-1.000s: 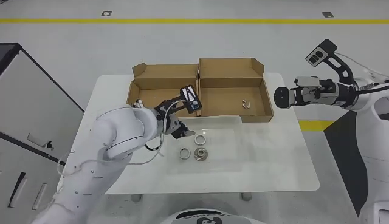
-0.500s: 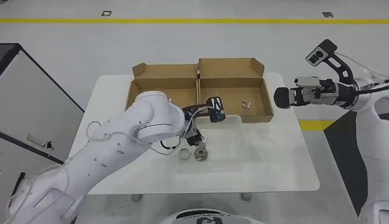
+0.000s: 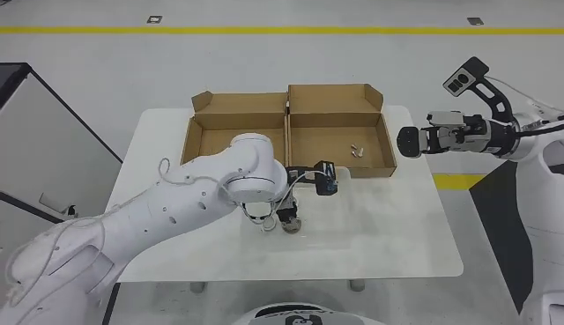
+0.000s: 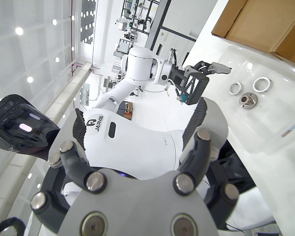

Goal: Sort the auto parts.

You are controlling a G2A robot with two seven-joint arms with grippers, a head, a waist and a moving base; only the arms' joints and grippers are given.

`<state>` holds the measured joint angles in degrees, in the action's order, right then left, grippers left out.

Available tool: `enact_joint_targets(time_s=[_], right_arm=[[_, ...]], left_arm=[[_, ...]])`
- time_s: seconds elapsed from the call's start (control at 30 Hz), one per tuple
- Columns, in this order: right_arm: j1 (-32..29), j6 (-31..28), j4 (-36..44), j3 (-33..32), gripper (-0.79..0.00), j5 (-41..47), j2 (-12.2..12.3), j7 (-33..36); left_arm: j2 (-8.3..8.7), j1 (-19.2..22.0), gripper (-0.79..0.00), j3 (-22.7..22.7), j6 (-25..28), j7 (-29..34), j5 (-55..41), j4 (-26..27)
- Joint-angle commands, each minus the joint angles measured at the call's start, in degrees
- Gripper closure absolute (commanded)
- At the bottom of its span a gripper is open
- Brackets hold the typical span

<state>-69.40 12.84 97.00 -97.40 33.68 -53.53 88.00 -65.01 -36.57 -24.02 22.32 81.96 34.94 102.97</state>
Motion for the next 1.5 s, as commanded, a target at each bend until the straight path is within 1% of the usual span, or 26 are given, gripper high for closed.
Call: enact_joint_targets(time_s=[0.0, 0.23, 0.4, 0.7, 0.9, 1.17, 1.3, 1.47], right_arm=[[0.0, 0.0, 0.0, 0.0, -0.785, 0.0, 0.0, 0.0], [0.0, 0.0, 0.0, 0.0, -0.785, 0.0, 0.0, 0.0], [0.0, 0.0, 0.0, 0.0, -0.785, 0.0, 0.0, 0.0], [0.0, 0.0, 0.0, 0.0, -0.785, 0.0, 0.0, 0.0], [0.0, 0.0, 0.0, 0.0, -0.785, 0.0, 0.0, 0.0], [0.0, 0.0, 0.0, 0.0, -0.785, 0.0, 0.0, 0.0], [0.0, 0.0, 0.0, 0.0, -0.785, 0.0, 0.0, 0.0], [0.0, 0.0, 0.0, 0.0, -0.785, 0.0, 0.0, 0.0]], left_arm=[[-0.45, 0.2, -0.785, 0.9, 0.2, -0.2, 0.0, -1.0], [-2.36, 1.5, -0.785, 3.8, 1.1, -1.1, 0.3, -5.7], [-3.67, 2.2, -0.785, 5.0, 1.8, -1.9, -0.1, -8.5], [-5.22, 2.0, -0.785, 6.9, 3.2, -3.2, -0.1, -11.8], [-5.73, 1.6, -0.785, 7.3, 4.1, -4.4, 0.8, -13.7], [-6.14, 0.3, -0.785, 7.9, 3.4, -5.2, 2.1, -16.5], [-6.17, -0.2, -0.785, 7.5, 2.5, -6.4, 2.8, -16.8], [-6.17, -0.2, -0.785, 7.5, 2.5, -6.4, 2.8, -16.8]])
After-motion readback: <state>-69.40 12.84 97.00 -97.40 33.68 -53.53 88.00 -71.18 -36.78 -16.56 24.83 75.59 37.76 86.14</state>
